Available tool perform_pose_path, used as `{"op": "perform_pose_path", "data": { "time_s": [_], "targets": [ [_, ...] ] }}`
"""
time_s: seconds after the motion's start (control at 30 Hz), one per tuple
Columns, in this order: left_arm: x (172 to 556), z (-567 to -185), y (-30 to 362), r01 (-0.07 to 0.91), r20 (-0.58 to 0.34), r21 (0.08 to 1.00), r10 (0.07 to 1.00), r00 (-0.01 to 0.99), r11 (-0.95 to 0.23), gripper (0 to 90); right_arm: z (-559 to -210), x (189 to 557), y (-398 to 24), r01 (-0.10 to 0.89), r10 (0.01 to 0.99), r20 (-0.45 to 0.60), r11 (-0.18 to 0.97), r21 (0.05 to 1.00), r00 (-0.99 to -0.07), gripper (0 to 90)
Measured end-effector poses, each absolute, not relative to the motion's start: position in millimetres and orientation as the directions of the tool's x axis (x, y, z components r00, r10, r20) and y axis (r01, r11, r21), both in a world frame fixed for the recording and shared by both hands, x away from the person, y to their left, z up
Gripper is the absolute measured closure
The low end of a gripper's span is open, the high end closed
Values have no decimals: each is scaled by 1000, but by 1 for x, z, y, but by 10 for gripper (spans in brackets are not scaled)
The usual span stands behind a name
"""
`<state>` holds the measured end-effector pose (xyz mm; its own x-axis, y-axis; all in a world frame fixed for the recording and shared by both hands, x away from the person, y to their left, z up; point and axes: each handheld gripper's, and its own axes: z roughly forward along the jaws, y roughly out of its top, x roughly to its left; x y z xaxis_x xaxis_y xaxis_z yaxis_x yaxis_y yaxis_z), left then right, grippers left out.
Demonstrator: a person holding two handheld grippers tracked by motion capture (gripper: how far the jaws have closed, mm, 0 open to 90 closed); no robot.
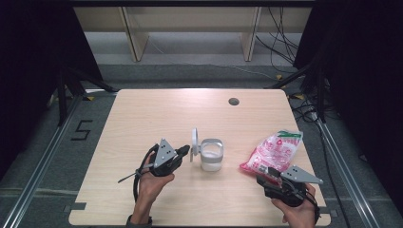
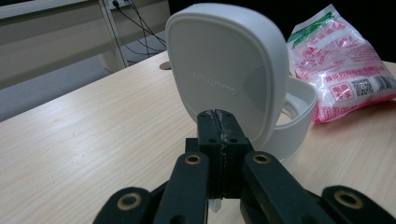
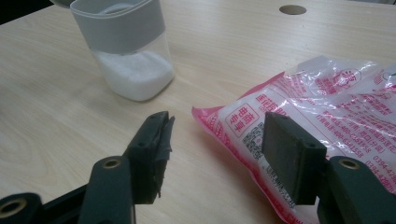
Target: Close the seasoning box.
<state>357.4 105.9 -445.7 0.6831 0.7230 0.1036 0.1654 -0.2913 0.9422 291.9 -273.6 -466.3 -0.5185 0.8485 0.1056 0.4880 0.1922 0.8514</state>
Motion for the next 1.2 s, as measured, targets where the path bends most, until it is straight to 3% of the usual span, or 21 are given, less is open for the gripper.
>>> {"op": "perform_pose_path", "data": {
  "time_s": [1.2],
  "targets": [
    [352, -433, 98, 128, 128, 946, 705, 698, -299, 893, -468, 292, -275, 452, 838, 64, 227, 863, -542, 428]
  ]
}}
